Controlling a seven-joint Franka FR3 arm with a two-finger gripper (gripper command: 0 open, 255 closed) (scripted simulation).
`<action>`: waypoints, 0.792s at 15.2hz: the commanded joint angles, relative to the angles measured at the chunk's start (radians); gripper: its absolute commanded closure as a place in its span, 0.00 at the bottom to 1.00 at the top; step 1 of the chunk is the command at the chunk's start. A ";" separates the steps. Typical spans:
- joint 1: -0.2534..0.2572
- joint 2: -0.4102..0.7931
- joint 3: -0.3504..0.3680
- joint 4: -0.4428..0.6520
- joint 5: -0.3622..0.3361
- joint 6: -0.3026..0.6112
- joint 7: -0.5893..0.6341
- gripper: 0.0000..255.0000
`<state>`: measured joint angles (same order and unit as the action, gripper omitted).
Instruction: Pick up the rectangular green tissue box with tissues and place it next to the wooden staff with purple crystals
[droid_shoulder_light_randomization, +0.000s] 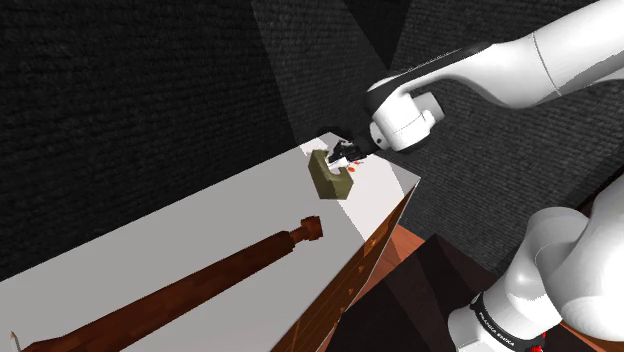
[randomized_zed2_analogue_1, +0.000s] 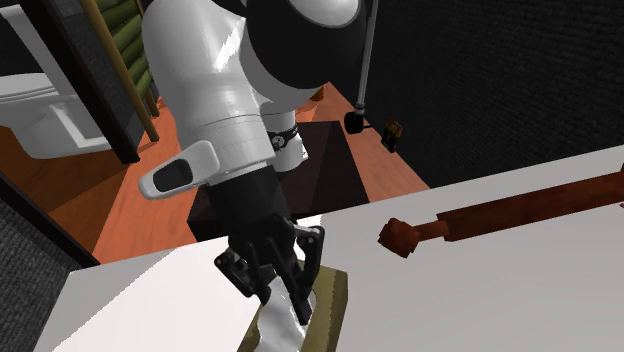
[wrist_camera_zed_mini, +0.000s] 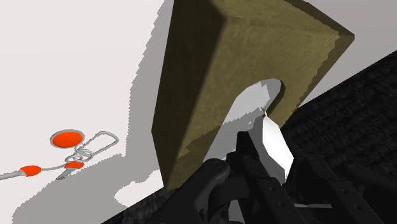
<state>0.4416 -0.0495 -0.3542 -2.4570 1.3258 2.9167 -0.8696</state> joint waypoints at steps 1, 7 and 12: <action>-0.004 -0.025 0.003 -0.011 -0.072 0.002 0.067 1.00; -0.043 -0.100 0.027 -0.033 -0.305 -0.012 0.281 1.00; -0.096 -0.154 0.064 -0.037 -0.470 -0.045 0.434 1.00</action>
<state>0.3576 -0.1923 -0.2979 -2.4940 0.8908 2.8807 -0.4671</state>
